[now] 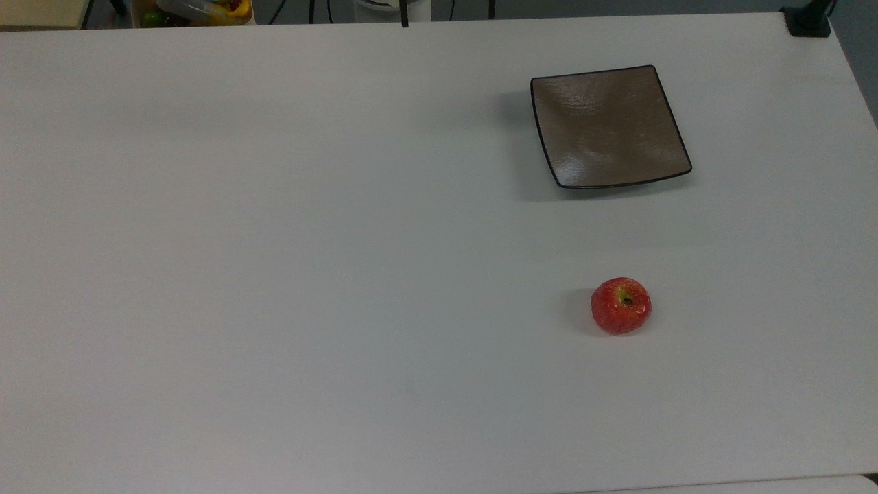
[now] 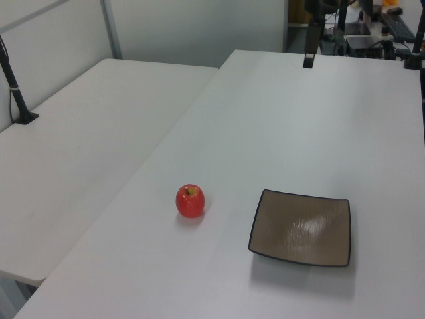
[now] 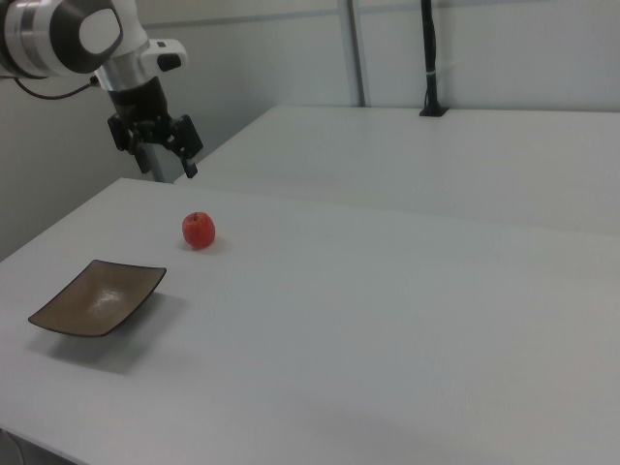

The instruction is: Apples placed on a ceramic plate

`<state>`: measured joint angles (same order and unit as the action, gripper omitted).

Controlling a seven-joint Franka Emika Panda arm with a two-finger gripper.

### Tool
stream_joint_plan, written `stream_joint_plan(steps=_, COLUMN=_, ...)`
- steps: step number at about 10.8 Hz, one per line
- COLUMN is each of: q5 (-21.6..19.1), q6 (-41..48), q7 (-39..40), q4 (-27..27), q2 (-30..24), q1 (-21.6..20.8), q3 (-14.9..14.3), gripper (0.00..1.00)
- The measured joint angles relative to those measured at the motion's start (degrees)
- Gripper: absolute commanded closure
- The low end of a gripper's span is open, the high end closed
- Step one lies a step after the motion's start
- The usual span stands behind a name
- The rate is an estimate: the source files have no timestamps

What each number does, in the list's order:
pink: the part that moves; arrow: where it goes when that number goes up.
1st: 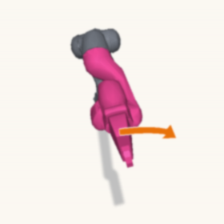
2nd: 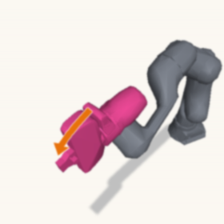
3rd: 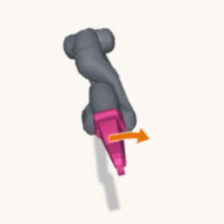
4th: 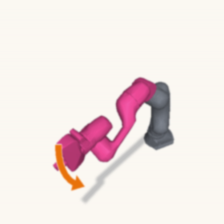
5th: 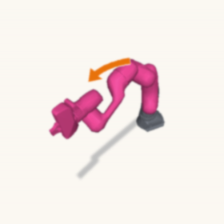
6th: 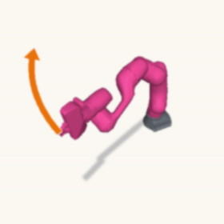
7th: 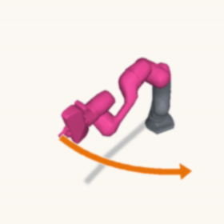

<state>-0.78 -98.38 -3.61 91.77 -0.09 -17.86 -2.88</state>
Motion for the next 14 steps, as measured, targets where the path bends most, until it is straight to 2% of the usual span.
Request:
stream_joint_plan(steps=4, q5=0.0, q6=-1.6, q7=0.0, q4=-13.9, q2=13.0, q1=-3.9, q3=0.0, gripper=0.0)
stream_joint_plan(steps=6, q5=0.0, q6=-6.5, q7=0.0, q4=-19.2, q2=18.9, q1=-4.3, q3=0.4, gripper=0.0)
stream_joint_plan(steps=8, q5=0.0, q6=-14.8, q7=-0.5, q4=-20.4, q2=23.3, q1=-5.0, q3=1.5, gripper=0.0)
stream_joint_plan(steps=14, q5=0.0, q6=-34.0, q7=-5.8, q4=-20.6, q2=32.2, q1=-9.8, q3=1.7, gripper=0.0)
